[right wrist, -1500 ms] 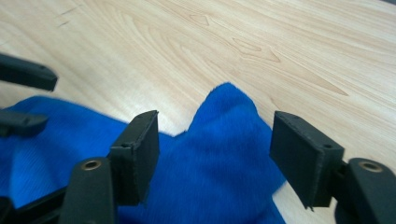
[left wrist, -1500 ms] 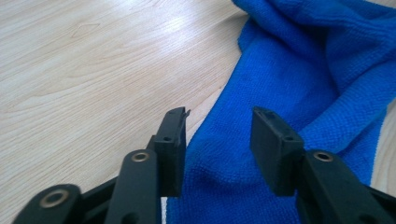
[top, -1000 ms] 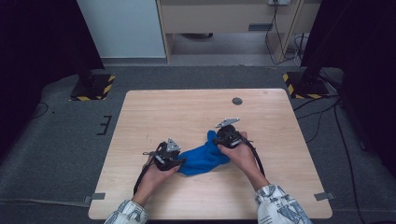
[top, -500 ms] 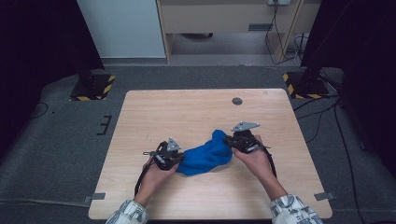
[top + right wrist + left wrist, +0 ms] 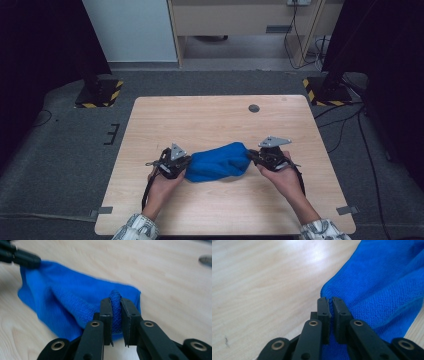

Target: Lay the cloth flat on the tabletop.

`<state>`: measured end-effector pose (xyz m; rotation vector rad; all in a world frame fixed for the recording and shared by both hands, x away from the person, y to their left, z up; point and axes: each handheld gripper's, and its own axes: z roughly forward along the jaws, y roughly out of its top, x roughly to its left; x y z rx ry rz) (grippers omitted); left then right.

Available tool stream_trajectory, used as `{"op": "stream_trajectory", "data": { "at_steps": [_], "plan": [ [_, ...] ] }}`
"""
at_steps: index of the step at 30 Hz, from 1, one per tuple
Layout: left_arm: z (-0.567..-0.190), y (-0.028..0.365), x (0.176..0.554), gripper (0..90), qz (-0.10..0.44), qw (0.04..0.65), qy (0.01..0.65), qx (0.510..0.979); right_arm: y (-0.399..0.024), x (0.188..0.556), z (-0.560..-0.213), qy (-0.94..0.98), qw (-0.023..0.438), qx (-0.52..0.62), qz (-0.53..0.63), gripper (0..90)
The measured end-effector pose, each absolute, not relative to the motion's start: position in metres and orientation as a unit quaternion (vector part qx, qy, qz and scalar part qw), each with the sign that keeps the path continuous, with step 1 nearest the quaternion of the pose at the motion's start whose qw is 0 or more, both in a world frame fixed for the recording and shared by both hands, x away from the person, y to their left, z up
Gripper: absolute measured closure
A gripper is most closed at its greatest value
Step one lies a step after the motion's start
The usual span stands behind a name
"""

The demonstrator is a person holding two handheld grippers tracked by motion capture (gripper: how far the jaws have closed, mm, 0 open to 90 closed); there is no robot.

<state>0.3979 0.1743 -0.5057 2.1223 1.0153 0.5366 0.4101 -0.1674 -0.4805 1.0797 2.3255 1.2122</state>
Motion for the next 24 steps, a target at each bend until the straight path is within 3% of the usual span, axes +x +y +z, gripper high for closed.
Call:
{"op": "stream_trajectory", "data": {
  "at_steps": [7,9,10,11,12,14,16,19,21,22,24],
  "plan": [
    [-0.513,0.169,0.401,82.9,0.198,0.346,0.391,0.83,-0.18,0.398,-0.507,0.828,0.125,0.392,0.381,77.3],
    [-0.512,0.169,0.402,83.4,0.198,0.348,0.39,0.829,-0.181,0.399,-0.508,0.826,0.121,0.394,0.384,71.6],
    [-0.512,0.169,0.401,83.7,0.198,0.35,0.391,0.828,-0.181,0.401,-0.505,0.828,0.121,0.391,0.384,60.0],
    [-0.511,0.168,0.401,83.8,0.199,0.352,0.391,0.827,-0.179,0.402,-0.503,0.826,0.124,0.391,0.386,55.2],
    [-0.511,0.168,0.401,83.8,0.199,0.352,0.391,0.827,-0.179,0.402,-0.503,0.826,0.124,0.391,0.386,55.2],
    [-0.51,0.168,0.401,84.0,0.202,0.356,0.389,0.825,-0.178,0.405,-0.495,0.823,0.128,0.389,0.394,42.2],
    [-0.509,0.168,0.4,84.0,0.205,0.36,0.39,0.822,-0.177,0.409,-0.487,0.815,0.134,0.393,0.404,36.9],
    [-0.507,0.169,0.4,84.1,0.21,0.363,0.392,0.819,-0.177,0.414,-0.481,0.812,0.14,0.396,0.406,34.6],
    [-0.507,0.168,0.4,84.2,0.209,0.363,0.392,0.819,-0.175,0.423,-0.479,0.808,0.144,0.403,0.404,37.3],
    [-0.508,0.167,0.4,84.2,0.208,0.364,0.391,0.82,-0.173,0.433,-0.479,0.808,0.145,0.406,0.401,44.1],
    [-0.508,0.166,0.399,84.2,0.207,0.364,0.39,0.82,-0.172,0.436,-0.48,0.809,0.144,0.408,0.399,45.8]
  ]
}}
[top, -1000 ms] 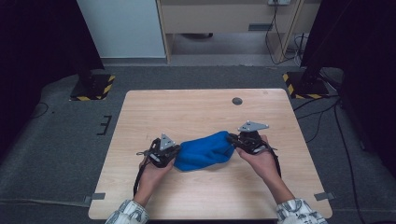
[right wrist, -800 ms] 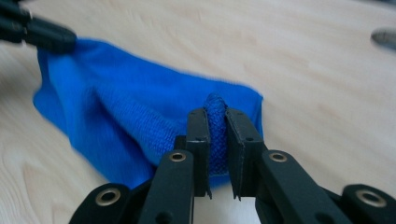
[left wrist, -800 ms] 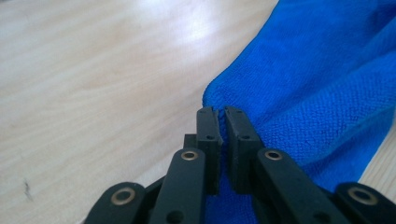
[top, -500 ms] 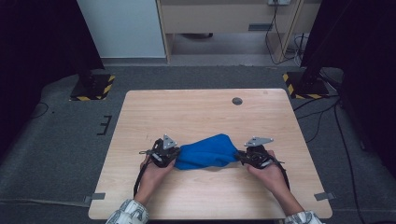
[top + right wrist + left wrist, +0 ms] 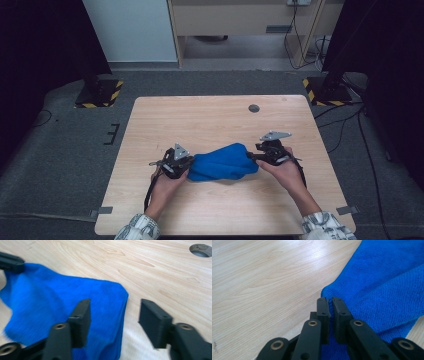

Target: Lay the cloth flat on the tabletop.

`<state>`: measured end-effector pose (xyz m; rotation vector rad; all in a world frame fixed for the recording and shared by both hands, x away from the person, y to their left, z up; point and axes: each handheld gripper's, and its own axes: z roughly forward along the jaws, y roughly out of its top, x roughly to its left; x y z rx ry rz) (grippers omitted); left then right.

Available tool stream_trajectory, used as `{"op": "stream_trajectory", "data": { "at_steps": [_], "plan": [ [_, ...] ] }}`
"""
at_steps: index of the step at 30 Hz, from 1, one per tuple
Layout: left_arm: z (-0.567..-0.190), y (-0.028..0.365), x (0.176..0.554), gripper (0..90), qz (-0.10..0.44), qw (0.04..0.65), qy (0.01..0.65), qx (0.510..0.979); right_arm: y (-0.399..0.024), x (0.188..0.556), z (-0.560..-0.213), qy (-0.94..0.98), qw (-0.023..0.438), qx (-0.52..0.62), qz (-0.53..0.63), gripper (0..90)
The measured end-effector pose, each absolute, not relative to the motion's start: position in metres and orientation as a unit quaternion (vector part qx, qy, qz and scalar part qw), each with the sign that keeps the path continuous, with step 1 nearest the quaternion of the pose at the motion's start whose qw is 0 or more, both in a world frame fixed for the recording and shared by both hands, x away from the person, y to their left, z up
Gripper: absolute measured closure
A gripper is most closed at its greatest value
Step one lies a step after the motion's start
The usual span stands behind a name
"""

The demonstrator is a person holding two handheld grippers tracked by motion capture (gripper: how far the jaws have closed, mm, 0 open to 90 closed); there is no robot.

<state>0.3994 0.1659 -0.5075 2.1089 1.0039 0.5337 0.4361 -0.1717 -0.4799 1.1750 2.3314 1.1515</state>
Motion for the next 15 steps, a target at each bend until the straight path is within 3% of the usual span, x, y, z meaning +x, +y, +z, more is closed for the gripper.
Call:
{"op": "stream_trajectory", "data": {
  "at_steps": [5,15],
  "plan": [
    [-0.508,0.164,0.401,84.3,0.205,0.368,0.391,0.818,-0.161,0.459,-0.49,0.809,0.147,0.417,0.387,56.0],
    [-0.511,0.162,0.402,84.1,0.199,0.365,0.388,0.823,-0.134,0.484,-0.513,0.816,0.141,0.437,0.351,50.9]
  ]
}}
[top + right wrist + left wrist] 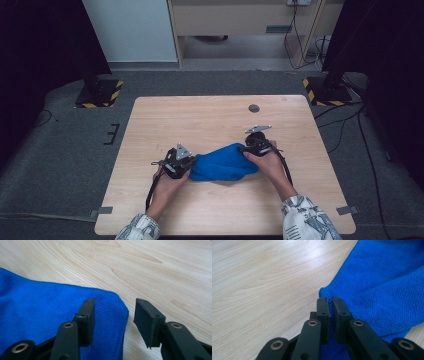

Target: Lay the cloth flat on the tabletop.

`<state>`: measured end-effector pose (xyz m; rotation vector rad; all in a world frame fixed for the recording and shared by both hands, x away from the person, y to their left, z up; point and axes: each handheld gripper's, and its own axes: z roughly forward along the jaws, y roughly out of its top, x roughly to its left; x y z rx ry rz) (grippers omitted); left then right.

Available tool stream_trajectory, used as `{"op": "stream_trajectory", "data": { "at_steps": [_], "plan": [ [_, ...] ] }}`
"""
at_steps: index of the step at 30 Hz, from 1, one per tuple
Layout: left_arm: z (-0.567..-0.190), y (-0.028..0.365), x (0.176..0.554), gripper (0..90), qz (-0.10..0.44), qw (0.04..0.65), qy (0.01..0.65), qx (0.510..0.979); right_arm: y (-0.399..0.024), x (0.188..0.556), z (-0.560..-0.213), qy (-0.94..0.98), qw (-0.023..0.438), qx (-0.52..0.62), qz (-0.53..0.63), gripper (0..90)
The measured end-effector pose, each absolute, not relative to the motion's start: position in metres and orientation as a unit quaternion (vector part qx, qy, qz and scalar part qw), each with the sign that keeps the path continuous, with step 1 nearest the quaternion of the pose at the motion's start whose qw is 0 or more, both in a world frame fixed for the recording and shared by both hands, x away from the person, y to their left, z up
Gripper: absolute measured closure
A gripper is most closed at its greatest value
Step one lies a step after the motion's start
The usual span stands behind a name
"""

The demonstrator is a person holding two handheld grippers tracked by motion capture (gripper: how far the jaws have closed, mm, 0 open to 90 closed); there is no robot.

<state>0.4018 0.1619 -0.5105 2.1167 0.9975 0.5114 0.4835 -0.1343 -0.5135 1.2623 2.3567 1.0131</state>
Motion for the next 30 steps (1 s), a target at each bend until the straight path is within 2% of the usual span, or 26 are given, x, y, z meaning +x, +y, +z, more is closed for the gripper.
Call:
{"op": "stream_trajectory", "data": {
  "at_steps": [4,6,8,9,14,24,26,27,28,30],
  "plan": [
    [-0.511,0.162,0.402,84.0,0.199,0.365,0.389,0.822,-0.133,0.487,-0.52,0.819,0.135,0.441,0.341,49.8],
    [-0.511,0.162,0.403,84.0,0.197,0.366,0.391,0.821,-0.132,0.486,-0.523,0.822,0.13,0.441,0.336,53.4],
    [-0.511,0.162,0.403,84.0,0.197,0.367,0.392,0.82,-0.132,0.485,-0.523,0.824,0.123,0.435,0.341,64.9],
    [-0.511,0.162,0.403,83.8,0.197,0.367,0.392,0.82,-0.133,0.483,-0.522,0.83,0.119,0.424,0.343,82.5],
    [-0.511,0.162,0.404,83.6,0.197,0.367,0.391,0.821,-0.139,0.475,-0.514,0.826,0.122,0.413,0.363,87.2],
    [-0.513,0.155,0.407,80.5,0.196,0.376,0.389,0.818,-0.17,0.452,-0.495,0.808,0.136,0.409,0.401,87.6],
    [-0.512,0.153,0.408,76.2,0.202,0.378,0.381,0.819,-0.177,0.447,-0.492,0.804,0.138,0.411,0.407,87.6],
    [-0.511,0.152,0.408,70.2,0.203,0.381,0.38,0.818,-0.184,0.442,-0.491,0.801,0.139,0.411,0.413,87.6],
    [-0.51,0.152,0.408,70.2,0.202,0.389,0.379,0.815,-0.184,0.442,-0.491,0.801,0.139,0.411,0.413,87.6],
    [-0.505,0.152,0.406,60.9,0.209,0.399,0.378,0.809,-0.19,0.438,-0.492,0.797,0.142,0.413,0.418,87.6]
  ]
}}
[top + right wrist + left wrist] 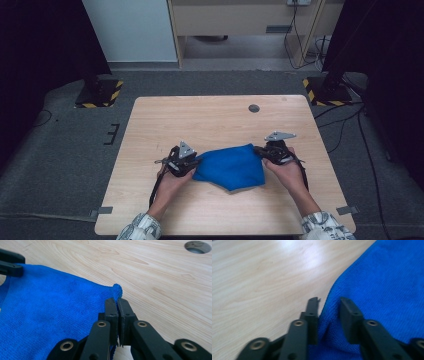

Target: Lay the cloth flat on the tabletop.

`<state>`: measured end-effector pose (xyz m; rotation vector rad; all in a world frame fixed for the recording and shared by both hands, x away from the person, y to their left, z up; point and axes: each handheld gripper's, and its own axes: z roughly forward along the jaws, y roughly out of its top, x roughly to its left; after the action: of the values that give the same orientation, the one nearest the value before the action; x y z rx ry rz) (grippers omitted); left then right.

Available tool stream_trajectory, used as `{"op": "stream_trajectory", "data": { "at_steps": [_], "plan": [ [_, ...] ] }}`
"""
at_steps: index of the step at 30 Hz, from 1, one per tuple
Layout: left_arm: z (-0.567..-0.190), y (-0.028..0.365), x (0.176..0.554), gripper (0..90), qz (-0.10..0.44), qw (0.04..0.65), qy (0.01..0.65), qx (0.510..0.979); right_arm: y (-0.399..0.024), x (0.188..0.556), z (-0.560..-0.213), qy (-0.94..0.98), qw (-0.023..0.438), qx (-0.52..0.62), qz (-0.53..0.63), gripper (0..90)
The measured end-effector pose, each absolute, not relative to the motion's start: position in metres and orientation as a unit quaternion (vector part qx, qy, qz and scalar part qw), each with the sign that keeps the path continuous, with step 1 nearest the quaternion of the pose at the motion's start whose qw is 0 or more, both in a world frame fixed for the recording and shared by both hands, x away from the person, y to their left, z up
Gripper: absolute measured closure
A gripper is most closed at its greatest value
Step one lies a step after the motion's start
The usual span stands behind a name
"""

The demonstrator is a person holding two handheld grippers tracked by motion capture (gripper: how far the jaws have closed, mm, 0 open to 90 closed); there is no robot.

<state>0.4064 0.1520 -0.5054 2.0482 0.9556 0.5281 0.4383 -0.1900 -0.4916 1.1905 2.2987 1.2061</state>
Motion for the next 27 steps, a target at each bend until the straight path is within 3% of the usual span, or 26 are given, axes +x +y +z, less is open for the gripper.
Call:
{"op": "stream_trajectory", "data": {
  "at_steps": [1,3,8,14,27],
  "plan": [
    [-0.503,0.152,0.405,52.5,0.211,0.406,0.378,0.805,-0.194,0.436,-0.493,0.793,0.144,0.416,0.42,87.5],
    [-0.498,0.155,0.403,46.1,0.215,0.415,0.379,0.798,-0.196,0.436,-0.494,0.791,0.145,0.42,0.421,87.4],
    [-0.488,0.171,0.399,37.1,0.229,0.438,0.378,0.783,-0.207,0.434,-0.497,0.785,0.144,0.428,0.423,87.3],
    [-0.499,0.189,0.407,34.5,0.214,0.425,0.407,0.78,-0.216,0.434,-0.506,0.785,0.142,0.443,0.41,85.8],
    [-0.527,0.168,0.423,33.5,0.208,0.358,0.425,0.805,-0.214,0.435,-0.508,0.782,0.151,0.45,0.404,66.1]
  ]
}}
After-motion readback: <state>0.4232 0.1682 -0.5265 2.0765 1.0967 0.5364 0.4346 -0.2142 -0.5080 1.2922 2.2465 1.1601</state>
